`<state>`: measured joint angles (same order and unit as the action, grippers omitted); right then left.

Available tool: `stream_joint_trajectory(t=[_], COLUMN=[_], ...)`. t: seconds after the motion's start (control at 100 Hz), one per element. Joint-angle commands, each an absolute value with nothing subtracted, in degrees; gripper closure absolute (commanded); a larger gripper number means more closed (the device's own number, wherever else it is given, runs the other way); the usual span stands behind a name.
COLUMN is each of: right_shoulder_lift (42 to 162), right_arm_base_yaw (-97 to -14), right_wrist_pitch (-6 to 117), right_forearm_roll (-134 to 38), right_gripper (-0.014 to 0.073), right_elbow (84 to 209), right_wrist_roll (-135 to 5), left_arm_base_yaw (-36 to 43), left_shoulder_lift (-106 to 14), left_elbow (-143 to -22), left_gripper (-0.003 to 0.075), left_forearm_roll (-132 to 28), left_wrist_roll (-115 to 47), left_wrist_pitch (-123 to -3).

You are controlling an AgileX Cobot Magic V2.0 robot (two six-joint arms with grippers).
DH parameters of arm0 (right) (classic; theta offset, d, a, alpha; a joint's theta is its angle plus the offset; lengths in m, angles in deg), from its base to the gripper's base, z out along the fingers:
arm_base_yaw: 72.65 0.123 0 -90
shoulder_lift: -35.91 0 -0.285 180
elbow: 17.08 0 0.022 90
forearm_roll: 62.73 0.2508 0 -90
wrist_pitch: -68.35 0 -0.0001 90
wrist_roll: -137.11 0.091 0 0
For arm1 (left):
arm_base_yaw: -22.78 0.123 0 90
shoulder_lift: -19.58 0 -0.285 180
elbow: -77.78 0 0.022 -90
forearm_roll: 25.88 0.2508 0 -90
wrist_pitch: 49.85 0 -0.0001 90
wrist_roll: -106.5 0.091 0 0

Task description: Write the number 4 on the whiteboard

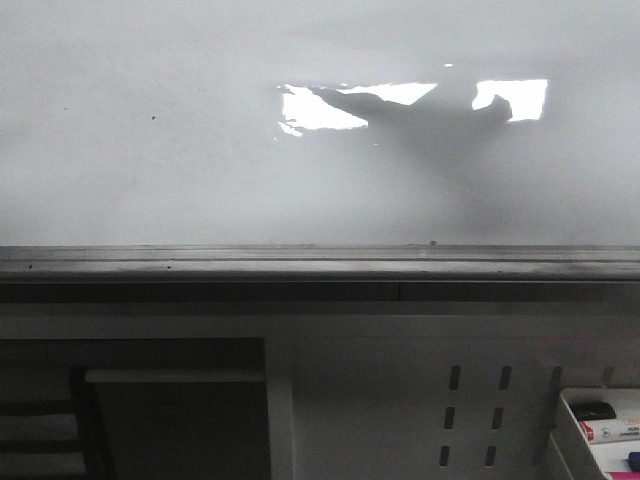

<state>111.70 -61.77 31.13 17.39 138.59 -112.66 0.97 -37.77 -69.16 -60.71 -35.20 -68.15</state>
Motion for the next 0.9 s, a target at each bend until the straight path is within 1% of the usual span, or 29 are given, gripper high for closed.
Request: stream_joint_trajectory(t=[0.0, 0.22, 0.42, 0.56, 0.66, 0.89], right_shoulder_lift=[112.44, 116.78, 117.90, 118.23, 119.35, 121.72], right_arm_base_yaw=[-61.77, -61.77, -61.77, -61.77, -61.77, -57.79], right_wrist_pitch=[31.63, 31.85, 36.71, 36.59, 34.28, 33.74], right_forearm_roll=[24.07, 29.62, 29.63, 28.48, 26.81, 22.65], right_gripper=[0.0655, 0.0655, 0.0655, 0.0655, 0.0655, 0.0653], right_elbow=[140.12, 140.24, 140.24, 140.24, 140.24, 140.13], right_wrist_roll=[-116.76, -123.06, -124.10, -124.08, -122.62, -119.92], left_arm_base_yaw=[1.39, 1.39, 1.39, 1.39, 1.39, 1.39], left_shoulder_lift=[-37.30, -37.53, -37.53, -37.53, -37.53, -37.53], left_elbow=[-70.52, -70.52, -70.52, -70.52, -70.52, -70.52], left_gripper=[0.0229, 0.0229, 0.0229, 0.0229, 0.0229, 0.0229], left_forearm_roll=[-62.32, -62.94, -62.94, -63.03, -63.27, -63.30], left_wrist_roll=[-35.63, -35.63, -35.63, -35.63, -35.63, -35.63], left_wrist_pitch=[-63.96, -63.14, -62.88, -62.10, -61.78, -61.78])
